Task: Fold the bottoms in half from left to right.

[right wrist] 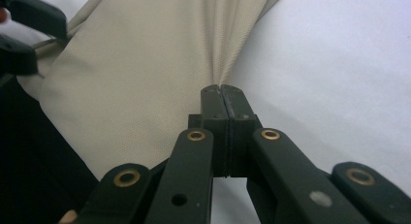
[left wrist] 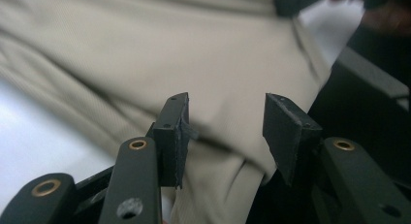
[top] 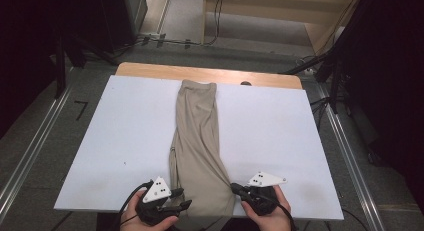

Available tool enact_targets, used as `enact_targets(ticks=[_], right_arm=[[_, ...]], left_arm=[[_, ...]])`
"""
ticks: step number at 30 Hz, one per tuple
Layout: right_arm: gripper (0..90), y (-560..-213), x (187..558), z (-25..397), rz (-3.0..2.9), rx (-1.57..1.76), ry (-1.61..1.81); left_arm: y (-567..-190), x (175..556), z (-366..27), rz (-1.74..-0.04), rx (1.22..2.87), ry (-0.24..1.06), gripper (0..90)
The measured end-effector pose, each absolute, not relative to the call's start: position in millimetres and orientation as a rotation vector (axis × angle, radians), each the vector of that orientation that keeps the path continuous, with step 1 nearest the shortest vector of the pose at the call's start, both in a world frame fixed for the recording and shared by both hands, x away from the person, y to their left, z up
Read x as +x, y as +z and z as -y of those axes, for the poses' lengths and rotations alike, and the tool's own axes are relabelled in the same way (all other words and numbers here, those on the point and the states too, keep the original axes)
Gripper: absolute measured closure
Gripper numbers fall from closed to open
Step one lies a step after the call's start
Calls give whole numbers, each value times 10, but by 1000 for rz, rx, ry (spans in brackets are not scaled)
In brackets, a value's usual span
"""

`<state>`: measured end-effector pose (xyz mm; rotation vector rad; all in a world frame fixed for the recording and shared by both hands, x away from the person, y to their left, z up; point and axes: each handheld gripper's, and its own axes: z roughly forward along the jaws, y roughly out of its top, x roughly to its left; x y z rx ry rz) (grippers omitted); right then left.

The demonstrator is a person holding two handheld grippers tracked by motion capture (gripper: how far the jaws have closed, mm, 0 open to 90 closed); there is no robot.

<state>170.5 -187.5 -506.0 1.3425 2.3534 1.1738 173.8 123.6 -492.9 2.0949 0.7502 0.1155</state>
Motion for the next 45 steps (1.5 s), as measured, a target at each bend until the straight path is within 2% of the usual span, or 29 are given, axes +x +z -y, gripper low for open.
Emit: enact_targets(ticks=[6, 9, 13, 17, 19, 23, 27, 32, 36, 45], right_arm=[[876, -5057, 1701, 1873, -2356, 1335, 1174], [876, -5053, 1697, 1869, -2357, 1330, 1166], [876, -5058, 1698, 1875, -2360, 1325, 1168], [876, -5071, 1713, 1869, -2368, 1325, 1159], [876, -5066, 1710, 1858, -2366, 1322, 1162], [876, -5065, 1705, 1846, -2370, 1319, 1156], [876, -5074, 1707, 1842, -2372, 1318, 1150], [876, -5070, 1707, 1861, -2367, 1320, 1152], [876, -5072, 1708, 1870, -2367, 1318, 1156], [876, -5068, 1708, 1864, -2366, 1318, 1152]], left_arm=[[-5030, 1749, -1194, -798, 2158, 90, 566], [-5051, 1786, -1353, -840, 2151, 98, 567], [-5037, 1872, -1633, -933, 2106, 128, 648], [-5074, 1869, -1608, -926, 2120, 134, 615], [-5069, 1829, -1525, -900, 2157, 189, 608], [-5059, 1787, -1456, -881, 2208, 294, 723], [-5056, 1823, -1445, -858, 2211, 227, 898], [-5035, 1867, -1522, -861, 2211, 202, 900], [-5012, 1907, -1623, -891, 2118, 145, 900], [-4978, 1900, -1622, -906, 2075, 179, 861]])
